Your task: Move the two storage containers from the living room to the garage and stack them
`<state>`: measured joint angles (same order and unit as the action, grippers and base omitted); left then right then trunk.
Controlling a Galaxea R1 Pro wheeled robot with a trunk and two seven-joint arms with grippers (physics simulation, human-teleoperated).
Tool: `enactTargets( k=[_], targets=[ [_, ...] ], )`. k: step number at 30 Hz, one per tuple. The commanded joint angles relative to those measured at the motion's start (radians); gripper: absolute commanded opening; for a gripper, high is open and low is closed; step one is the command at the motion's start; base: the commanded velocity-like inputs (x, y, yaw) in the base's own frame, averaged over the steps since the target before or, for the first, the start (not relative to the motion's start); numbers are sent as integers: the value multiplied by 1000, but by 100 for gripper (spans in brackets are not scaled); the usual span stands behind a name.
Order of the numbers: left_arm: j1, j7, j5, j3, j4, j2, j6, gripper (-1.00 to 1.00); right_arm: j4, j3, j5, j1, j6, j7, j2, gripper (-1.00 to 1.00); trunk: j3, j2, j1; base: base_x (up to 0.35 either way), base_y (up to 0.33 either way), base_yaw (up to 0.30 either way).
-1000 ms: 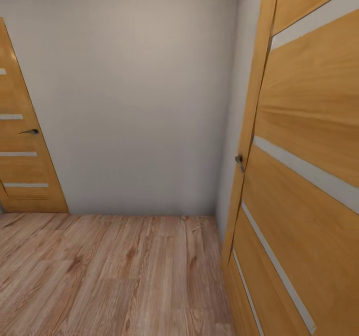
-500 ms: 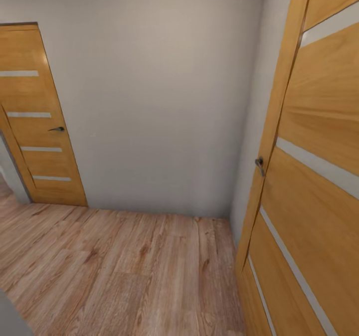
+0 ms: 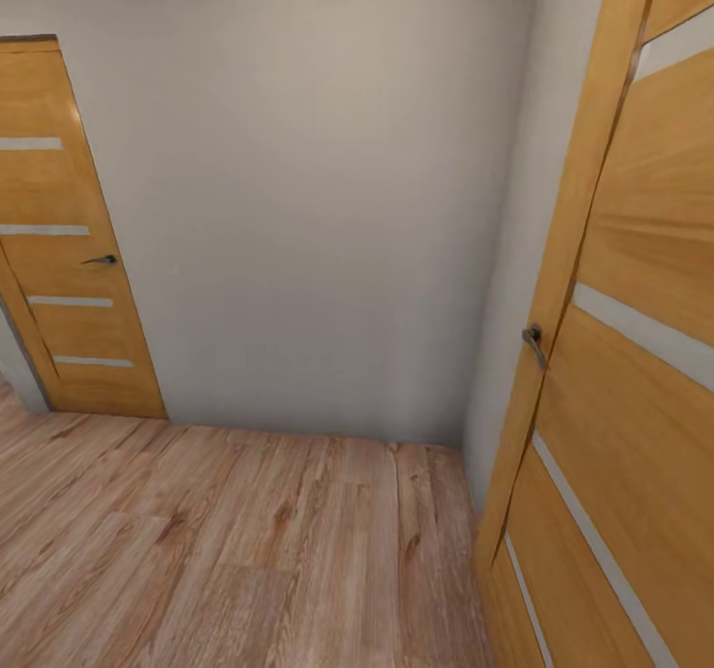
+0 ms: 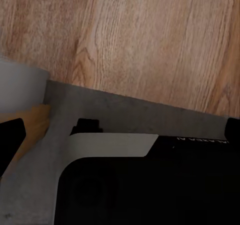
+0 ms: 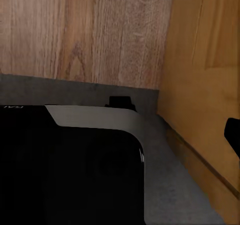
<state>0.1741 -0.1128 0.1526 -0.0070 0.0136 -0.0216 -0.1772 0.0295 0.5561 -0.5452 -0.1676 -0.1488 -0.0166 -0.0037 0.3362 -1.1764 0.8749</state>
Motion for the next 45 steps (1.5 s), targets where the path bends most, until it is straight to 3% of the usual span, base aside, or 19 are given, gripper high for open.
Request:
enactTargets(
  k=[1, 32, 45],
  targets=[
    [1, -6, 10, -1, -1, -1, -2, 100, 3, 8, -7, -1, -5, 0, 1, 100, 1, -1, 1, 320, 0, 0],
    [1, -5, 10, -1, -1, -1, -2, 100, 3, 8, -7, -1, -5, 0, 1, 100, 1, -1, 1, 300, 0, 2],
    [1, -5, 10, -1, -1, -1, -2, 100, 3, 8, -7, -1, -5, 0, 1, 100, 1, -1, 1, 271, 0, 241]
  ],
)
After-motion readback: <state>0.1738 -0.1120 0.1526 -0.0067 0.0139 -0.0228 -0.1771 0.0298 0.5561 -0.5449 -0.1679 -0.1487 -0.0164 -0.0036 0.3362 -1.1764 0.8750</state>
